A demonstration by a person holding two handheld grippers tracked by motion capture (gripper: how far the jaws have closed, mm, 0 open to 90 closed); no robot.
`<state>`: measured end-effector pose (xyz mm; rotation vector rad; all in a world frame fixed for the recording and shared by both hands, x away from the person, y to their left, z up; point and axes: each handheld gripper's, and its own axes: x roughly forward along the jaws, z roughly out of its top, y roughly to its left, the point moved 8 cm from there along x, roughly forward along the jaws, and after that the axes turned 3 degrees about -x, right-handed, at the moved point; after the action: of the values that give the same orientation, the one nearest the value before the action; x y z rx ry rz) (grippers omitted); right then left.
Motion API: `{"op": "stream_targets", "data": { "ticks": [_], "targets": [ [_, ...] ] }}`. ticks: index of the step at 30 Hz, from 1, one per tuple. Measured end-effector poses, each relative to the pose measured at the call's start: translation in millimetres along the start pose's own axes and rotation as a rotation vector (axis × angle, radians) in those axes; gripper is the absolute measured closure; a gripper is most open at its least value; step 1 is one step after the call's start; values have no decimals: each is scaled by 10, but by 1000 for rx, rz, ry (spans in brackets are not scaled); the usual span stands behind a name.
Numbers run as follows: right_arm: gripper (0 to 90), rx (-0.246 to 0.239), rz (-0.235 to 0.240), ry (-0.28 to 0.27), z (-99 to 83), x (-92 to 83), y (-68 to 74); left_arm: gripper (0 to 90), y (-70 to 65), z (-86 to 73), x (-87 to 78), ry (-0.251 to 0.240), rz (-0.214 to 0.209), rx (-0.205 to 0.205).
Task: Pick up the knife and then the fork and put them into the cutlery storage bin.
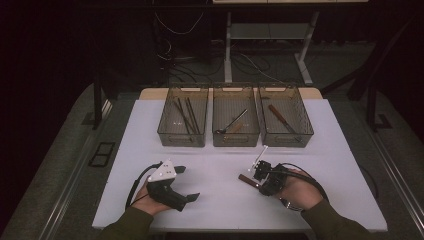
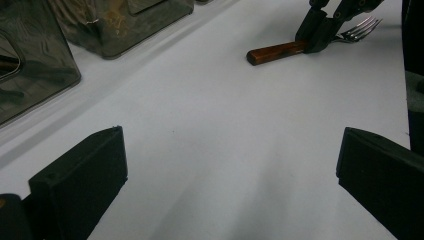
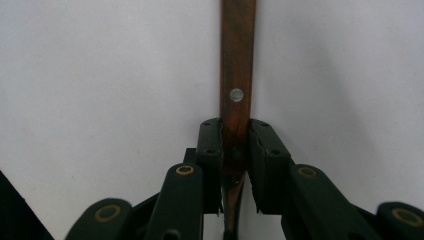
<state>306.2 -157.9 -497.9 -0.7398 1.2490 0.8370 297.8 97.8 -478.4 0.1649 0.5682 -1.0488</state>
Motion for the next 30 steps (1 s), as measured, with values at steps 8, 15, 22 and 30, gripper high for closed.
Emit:
{"op": "stream_targets", "data": {
  "ticks": [8,15,22,30],
  "targets": [
    [769,-4,24,-19,-8,-9,7,0,-2,0,-5,3,-2,1],
    [769,15,25,-82,-41,-75,-103,0,-4,2,-5,2,-3,2],
    [770,104,68,-198,-79,-196,-248,0,-8,4,-5,1,-3,4],
    [770,143,99,-272,-129,-279,-365,0,-10,2,-3,4,-7,5]
  ]
}}
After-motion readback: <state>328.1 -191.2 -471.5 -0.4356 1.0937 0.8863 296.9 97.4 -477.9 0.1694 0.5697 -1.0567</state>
